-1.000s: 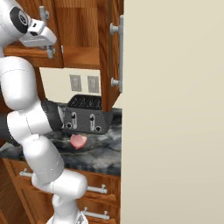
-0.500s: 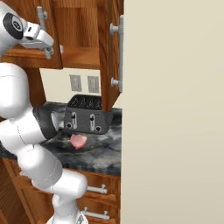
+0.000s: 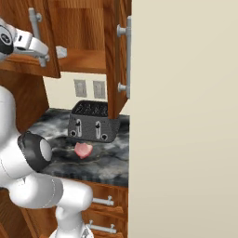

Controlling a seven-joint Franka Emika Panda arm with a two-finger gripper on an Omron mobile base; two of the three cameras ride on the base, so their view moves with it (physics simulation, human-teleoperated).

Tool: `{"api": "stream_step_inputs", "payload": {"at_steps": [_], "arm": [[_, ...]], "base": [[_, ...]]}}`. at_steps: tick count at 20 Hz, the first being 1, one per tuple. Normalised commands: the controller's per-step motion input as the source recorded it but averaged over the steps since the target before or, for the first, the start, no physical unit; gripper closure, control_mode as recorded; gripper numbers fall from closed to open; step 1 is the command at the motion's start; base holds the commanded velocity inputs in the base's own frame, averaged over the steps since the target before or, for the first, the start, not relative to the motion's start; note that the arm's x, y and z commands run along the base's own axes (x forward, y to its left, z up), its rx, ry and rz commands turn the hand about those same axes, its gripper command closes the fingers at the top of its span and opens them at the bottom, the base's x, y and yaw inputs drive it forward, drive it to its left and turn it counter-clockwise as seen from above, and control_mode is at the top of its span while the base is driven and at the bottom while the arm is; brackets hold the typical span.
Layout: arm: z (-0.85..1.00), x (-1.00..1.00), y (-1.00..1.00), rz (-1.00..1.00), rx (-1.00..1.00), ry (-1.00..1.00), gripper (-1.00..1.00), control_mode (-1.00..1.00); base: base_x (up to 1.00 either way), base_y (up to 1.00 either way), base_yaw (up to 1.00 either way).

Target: Retrieve the tupperware from the cabinet, then place the raw meat into the tupperware to avoid contamination.

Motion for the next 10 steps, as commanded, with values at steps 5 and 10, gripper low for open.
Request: {"api": "stream_step_inputs", "payload": {"at_steps": [5,10], "arm": [[0.00,-0.36,0.57,0.01,-0.01,-0.01,1.00,-1.00],[0.00,-0.35,0.62,0.00,-0.03,0.00,1.00,-1.00]], "base": [[0.00,0.00,0.00],[0.00,0.00,0.00]]}}
